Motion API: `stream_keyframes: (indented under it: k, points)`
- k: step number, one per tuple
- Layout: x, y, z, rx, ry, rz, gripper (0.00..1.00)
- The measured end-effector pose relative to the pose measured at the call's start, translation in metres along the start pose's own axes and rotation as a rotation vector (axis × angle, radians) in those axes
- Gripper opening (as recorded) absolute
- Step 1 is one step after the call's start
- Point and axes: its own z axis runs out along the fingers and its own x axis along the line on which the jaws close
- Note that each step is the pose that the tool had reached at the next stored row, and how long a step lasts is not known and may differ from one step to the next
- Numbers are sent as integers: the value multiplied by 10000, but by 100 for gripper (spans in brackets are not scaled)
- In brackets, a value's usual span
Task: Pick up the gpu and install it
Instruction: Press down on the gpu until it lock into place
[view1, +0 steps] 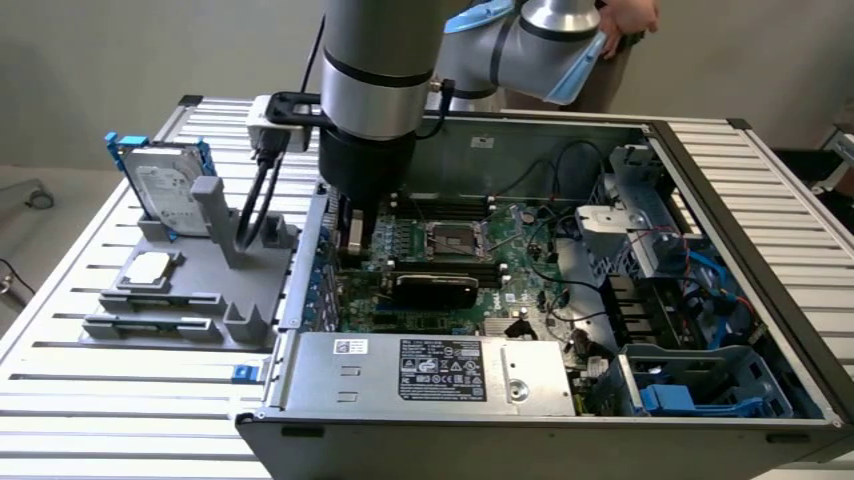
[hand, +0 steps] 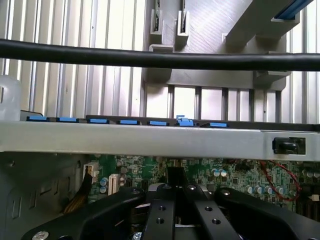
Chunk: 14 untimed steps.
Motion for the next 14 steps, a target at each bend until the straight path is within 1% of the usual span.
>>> stream_keyframes:
  k: [3,6,8,10,14]
  points:
    - [11,7,-36,-7,15,2,11]
    - [21,13,-59,-13,50,8,11]
    - [24,18,-67,-19,92,14,11]
    - [27,25,-72,-30,148,24,11]
    - [30,40,-80,-71,251,41,11]
